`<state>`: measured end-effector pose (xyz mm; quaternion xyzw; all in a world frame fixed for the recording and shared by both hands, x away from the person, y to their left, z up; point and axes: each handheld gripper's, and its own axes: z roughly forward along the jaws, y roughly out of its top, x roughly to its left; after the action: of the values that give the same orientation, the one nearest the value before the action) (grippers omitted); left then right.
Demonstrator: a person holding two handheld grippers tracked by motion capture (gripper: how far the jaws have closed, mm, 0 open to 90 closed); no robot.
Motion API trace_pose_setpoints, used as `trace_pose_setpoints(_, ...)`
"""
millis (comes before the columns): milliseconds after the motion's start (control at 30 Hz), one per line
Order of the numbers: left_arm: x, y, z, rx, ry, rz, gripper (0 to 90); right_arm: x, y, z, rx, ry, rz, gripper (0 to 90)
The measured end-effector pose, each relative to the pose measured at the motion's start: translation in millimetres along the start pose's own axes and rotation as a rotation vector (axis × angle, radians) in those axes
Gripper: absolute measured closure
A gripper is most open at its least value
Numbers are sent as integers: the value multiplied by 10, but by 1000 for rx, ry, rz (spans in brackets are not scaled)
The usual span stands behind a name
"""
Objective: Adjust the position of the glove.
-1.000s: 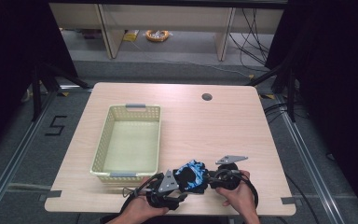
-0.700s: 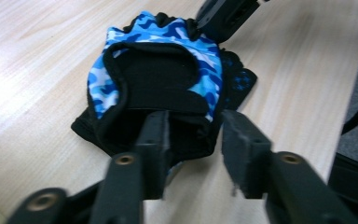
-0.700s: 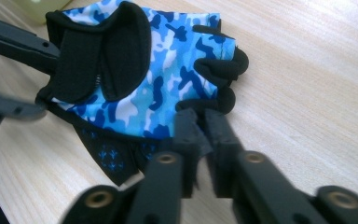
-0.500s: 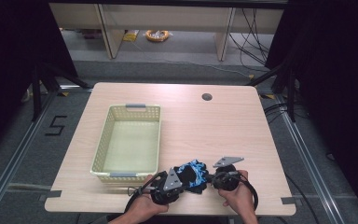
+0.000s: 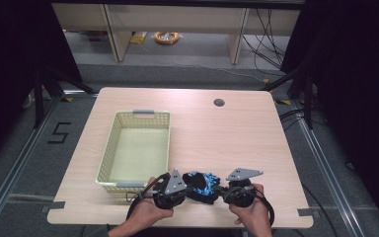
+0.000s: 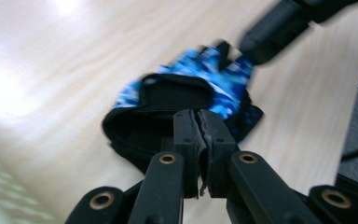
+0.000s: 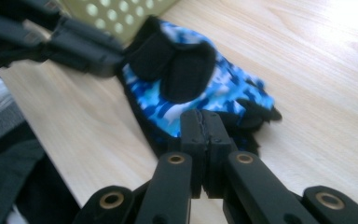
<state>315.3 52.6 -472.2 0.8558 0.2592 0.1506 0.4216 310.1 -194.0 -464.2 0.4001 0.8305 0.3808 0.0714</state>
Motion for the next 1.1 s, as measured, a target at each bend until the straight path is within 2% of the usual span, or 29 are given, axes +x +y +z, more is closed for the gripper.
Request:
trace_pose_setpoints(33,21,-21,14,-5,-8,-5,853,41,-35,-2,-31,23,24,900)
trace_pose_setpoints(67,21,-21,14,-5,-8,-5,853,41,-35,-2,-31,23,24,900)
trace_pose_setpoints(100,20,-75,43,12,-10,-11,853,75,-98,30,-3,20,38,900)
trace_pose_setpoints(200,-4,-132,70,25,-13,-7,850,115,-158,63,14,25,41,900)
trace_pose_setpoints(233,-4,-154,75,36,-11,10,847,174,-177,71,27,19,28,899)
trace_pose_setpoints(267,-4,-170,79,46,-14,23,847,174,-177,71,27,19,28,899)
trace_pose_setpoints(300,-4,-206,106,50,-17,2,841,219,-206,114,57,-7,5,898)
trace_pose_setpoints(333,7,-214,111,62,-11,6,837,216,-237,167,82,-12,-28,897)
trace_pose_setpoints(367,21,-227,121,67,-14,-1,834,229,-250,185,106,-11,-7,896)
trace_pose_setpoints(433,41,-252,141,75,-17,-16,829,202,-288,245,119,-26,-27,894)
trace_pose_setpoints(467,41,-252,141,75,-17,-16,827,199,-289,246,121,-19,-8,894)
trace_pose_setpoints(567,41,-277,153,82,-20,-7,822,185,-284,231,141,-19,-11,893)
trace_pose_setpoints(600,23,-280,156,78,-26,-24,822,173,-282,234,136,-21,-22,894)
trace_pose_setpoints(633,27,-274,142,84,-29,-1,822,179,-279,232,143,-19,-8,894)
trace_pose_setpoints(667,27,-274,142,84,-29,-1,822,179,-279,232,143,-19,-8,894)
trace_pose_setpoints(700,8,-275,131,83,-45,-1,822,134,-270,228,142,-26,-41,894)
trace_pose_setpoints(733,8,-275,131,83,-45,-1,822,134,-270,228,142,-26,-41,894)
trace_pose_setpoints(767,-35,-295,121,87,-53,-25,822,93,-261,223,141,-24,-34,894)
trace_pose_setpoints(800,-49,-298,113,86,-68,-22,820,59,-255,224,136,-28,-44,894)
trace_pose_setpoints(867,-70,-300,101,80,-84,-50,807,7,-234,220,140,-18,-32,894)
trace_pose_setpoints(933,-65,-299,95,83,-86,-50,791,-24,-228,226,141,-17,-34,893)
trace_pose_setpoints(967,-74,-297,74,69,-91,-67,781,-72,-215,225,147,-11,-56,890)
trace_pose_setpoints(1000,-74,-297,74,69,-91,-67,769,-69,-212,224,135,-2,-20,889)
trace_pose_setpoints(1033,-43,-306,42,80,-80,-58,758,-73,-214,224,131,-3,-20,885)
trace_pose_setpoints(1067,-38,-314,31,70,-77,-71,754,-79,-206,202,146,-3,-26,883)
trace_pose_setpoints(1100,-18,-317,12,77,-73,-59,742,-90,-211,204,131,-8,-44,882)
